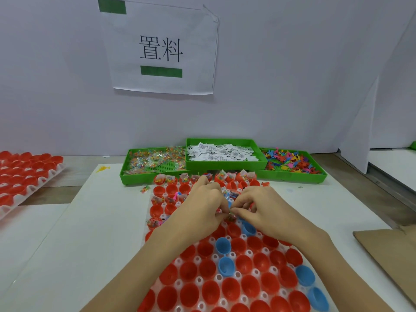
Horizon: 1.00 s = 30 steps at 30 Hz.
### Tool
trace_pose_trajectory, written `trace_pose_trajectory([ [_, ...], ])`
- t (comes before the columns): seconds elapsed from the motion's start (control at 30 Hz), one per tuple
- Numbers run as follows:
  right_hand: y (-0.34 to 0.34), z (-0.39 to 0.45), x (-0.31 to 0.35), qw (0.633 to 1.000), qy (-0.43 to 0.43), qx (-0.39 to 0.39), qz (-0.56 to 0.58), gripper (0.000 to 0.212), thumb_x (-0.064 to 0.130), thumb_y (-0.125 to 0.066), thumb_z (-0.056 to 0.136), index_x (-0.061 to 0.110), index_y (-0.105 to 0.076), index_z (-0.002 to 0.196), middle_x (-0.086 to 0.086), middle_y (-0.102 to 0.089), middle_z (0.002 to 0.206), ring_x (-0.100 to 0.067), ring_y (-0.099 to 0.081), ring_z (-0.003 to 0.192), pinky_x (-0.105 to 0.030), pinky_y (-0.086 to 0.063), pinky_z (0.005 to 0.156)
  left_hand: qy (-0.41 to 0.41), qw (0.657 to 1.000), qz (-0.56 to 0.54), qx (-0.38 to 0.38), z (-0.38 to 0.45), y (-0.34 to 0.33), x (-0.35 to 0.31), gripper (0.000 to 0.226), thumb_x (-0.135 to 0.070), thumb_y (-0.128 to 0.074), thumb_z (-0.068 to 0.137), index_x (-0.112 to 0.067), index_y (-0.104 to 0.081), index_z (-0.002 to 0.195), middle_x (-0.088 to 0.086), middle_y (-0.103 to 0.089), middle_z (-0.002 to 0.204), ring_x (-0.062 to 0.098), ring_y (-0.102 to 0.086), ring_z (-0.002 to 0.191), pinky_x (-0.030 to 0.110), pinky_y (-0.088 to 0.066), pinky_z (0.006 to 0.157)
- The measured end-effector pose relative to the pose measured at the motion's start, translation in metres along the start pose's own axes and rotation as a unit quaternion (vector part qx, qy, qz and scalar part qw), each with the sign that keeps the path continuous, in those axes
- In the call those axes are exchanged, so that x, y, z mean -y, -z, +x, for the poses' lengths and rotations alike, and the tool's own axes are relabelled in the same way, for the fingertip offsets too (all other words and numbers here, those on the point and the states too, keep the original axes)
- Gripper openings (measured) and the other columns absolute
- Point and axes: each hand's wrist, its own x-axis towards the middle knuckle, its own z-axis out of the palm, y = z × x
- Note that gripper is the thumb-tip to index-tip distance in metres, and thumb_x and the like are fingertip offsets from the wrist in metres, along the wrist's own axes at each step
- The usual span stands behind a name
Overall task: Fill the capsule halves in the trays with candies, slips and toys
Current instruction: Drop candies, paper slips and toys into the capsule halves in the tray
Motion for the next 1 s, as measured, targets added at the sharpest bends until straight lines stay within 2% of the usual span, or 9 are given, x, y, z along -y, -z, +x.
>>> trace_pose_trajectory([
  [0.17,-0.001,0.0,-0.002,1.0,-0.016,-0.021,0.017,0.004,0.021,-0.077,0.09,0.02,-0.08,0.092,0.011,-0.073,0.082,0.003,-0.065,0.079,-0.009,-0.05,0.071,0.002,1.0,-0.025,-0.016,0.0,0.006,0.001,0.015,-0.036,-0.07,0.095,-0.029,-0.08,0.104,-0.012,-0.06,0.103,0.01,-0.031,0.094,0.016,-0.02,0.081],
  [0.37,-0.004,0.002,-0.001,1.0,-0.011,0.003,-0.016,0.007,0.015,-0.076,0.086,0.018,-0.075,0.092,0.007,-0.069,0.083,-0.002,-0.061,0.071,-0.012,-0.049,0.068,-0.027,0.999,-0.024,-0.004,0.001,0.007,-0.001,0.016,-0.032,-0.068,0.097,-0.026,-0.081,0.104,-0.011,-0.059,0.094,0.005,-0.026,0.08,0.016,-0.018,0.081],
  [0.5,-0.013,0.003,0.002,0.999,-0.052,0.015,-0.002,0.013,0.013,-0.074,0.076,0.021,-0.068,0.084,0.009,-0.065,0.075,0.001,-0.056,0.061,-0.012,-0.044,0.059,-0.015,1.0,-0.003,0.008,-0.001,0.004,0.001,0.017,-0.03,-0.066,0.099,-0.029,-0.08,0.107,-0.009,-0.064,0.108,0.013,-0.035,0.095,0.017,-0.023,0.085],
  [0.63,-0.015,0.005,-0.001,0.994,-0.089,0.0,0.057,0.015,0.006,-0.072,0.078,0.021,-0.072,0.076,0.004,-0.07,0.069,0.002,-0.056,0.054,-0.012,-0.045,0.056,-0.013,1.0,0.008,0.018,0.0,0.002,0.002,0.019,-0.035,-0.064,0.1,-0.03,-0.08,0.109,-0.009,-0.063,0.111,0.013,-0.036,0.097,0.017,-0.021,0.086],
  [0.73,-0.009,0.003,-0.002,0.997,-0.064,0.009,0.051,0.003,0.015,-0.08,0.084,0.016,-0.077,0.085,0.005,-0.071,0.071,0.003,-0.058,0.057,-0.012,-0.048,0.06,-0.013,1.0,-0.003,0.013,0.001,0.003,0.001,0.022,-0.039,-0.063,0.1,-0.027,-0.08,0.109,-0.008,-0.065,0.11,0.009,-0.033,0.092,0.013,-0.014,0.081],
  [0.87,0.001,0.0,-0.003,0.997,-0.042,0.016,0.062,0.009,0.03,-0.078,0.089,0.022,-0.081,0.09,0.012,-0.074,0.079,0.0,-0.066,0.073,-0.014,-0.052,0.068,-0.022,1.0,-0.019,0.001,0.0,0.007,-0.001,0.026,-0.04,-0.062,0.1,-0.024,-0.081,0.107,-0.004,-0.069,0.105,0.011,-0.043,0.094,0.011,-0.017,0.078],
  [1.0,0.005,-0.001,-0.004,0.996,-0.049,-0.007,0.072,0.016,0.035,-0.069,0.095,0.026,-0.08,0.088,0.011,-0.074,0.078,-0.004,-0.068,0.075,-0.02,-0.056,0.071,-0.018,0.998,-0.059,-0.023,-0.002,0.014,0.0,0.021,-0.035,-0.066,0.098,-0.021,-0.082,0.102,-0.005,-0.071,0.097,0.006,-0.046,0.094,0.001,-0.02,0.087],
])
